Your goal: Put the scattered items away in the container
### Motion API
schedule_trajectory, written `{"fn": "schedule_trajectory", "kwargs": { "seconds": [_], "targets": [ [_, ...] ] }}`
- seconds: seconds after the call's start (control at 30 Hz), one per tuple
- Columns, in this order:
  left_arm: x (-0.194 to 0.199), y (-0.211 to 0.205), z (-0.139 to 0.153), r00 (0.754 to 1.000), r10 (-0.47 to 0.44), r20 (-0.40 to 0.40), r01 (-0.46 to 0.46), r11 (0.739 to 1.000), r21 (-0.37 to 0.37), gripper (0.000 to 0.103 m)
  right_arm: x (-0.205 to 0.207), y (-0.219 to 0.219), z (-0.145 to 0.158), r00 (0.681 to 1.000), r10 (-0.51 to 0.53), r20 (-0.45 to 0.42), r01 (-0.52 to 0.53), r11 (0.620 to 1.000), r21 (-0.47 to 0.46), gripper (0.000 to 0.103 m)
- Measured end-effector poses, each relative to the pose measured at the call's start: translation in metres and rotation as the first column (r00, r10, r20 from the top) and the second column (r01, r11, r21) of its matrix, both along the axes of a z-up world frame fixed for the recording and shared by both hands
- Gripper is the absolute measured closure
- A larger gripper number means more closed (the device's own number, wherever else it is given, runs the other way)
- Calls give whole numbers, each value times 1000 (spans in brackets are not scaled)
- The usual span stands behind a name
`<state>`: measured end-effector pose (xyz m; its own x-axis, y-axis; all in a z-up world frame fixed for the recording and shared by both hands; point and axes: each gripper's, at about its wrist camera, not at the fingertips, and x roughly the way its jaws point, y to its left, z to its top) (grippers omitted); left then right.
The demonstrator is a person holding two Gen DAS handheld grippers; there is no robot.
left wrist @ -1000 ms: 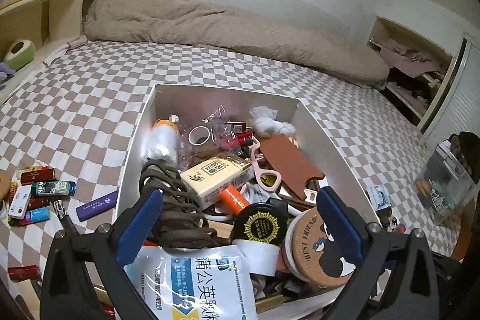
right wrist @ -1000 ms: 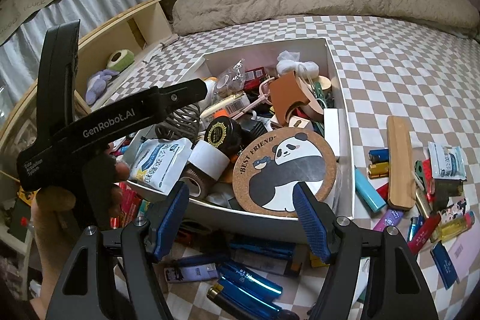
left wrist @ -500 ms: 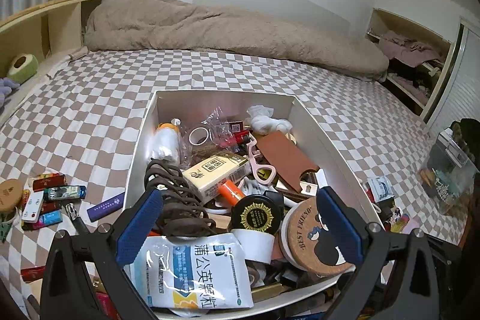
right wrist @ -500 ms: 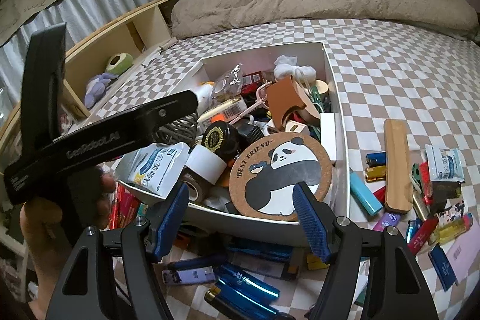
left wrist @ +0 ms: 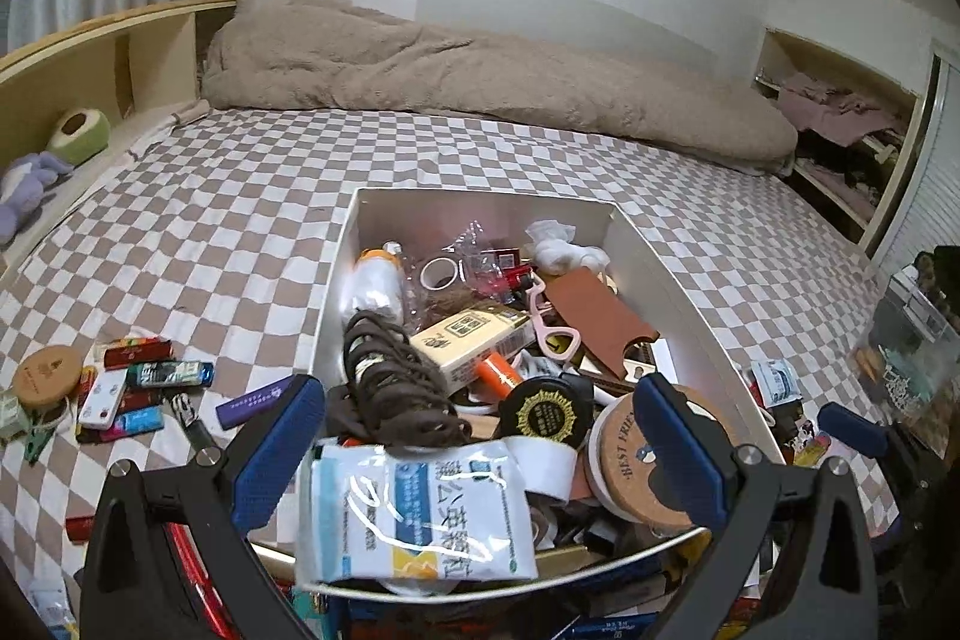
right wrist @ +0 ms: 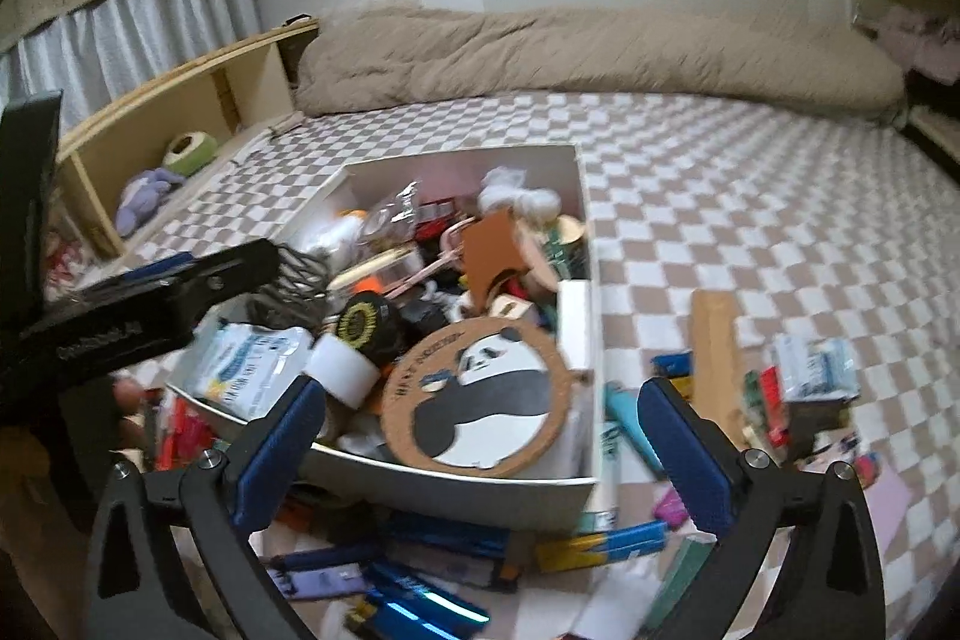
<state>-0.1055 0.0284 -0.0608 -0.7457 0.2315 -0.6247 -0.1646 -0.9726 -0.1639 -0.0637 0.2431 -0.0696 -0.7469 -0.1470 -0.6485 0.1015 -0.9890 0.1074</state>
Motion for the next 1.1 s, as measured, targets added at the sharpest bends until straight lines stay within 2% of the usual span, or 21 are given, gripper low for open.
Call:
{"fn": "schedule_trajectory", "kwargs": {
  "seconds": [0.13, 0.43, 0.63, 0.8, 1.1],
  "targets": [
    [8, -9, 2, 1000, 22, 1, -22, 1000, -3, 0, 8, 1, 4, 999, -15, -30, 17, 999, 52, 0],
    [29, -18, 20, 999, 23, -43, -25, 998, -51, 0, 21, 3, 20, 995, -34, -95, 41, 997, 72, 0],
    [43, -17, 39, 996, 8, -90, -13, 998, -64, 0, 26, 1, 40, 989, -27, -146, 39, 996, 76, 0],
    [57, -12, 50, 991, -4, -130, -10, 994, -109, 0, 32, -3, 59, 985, -23, -170, 41, 994, 102, 0],
    [74, -15, 69, 982, -5, -186, -16, 994, -110, 0, 39, -7, 89, 975, 0, -221, 35, 988, 150, 0]
  ]
}}
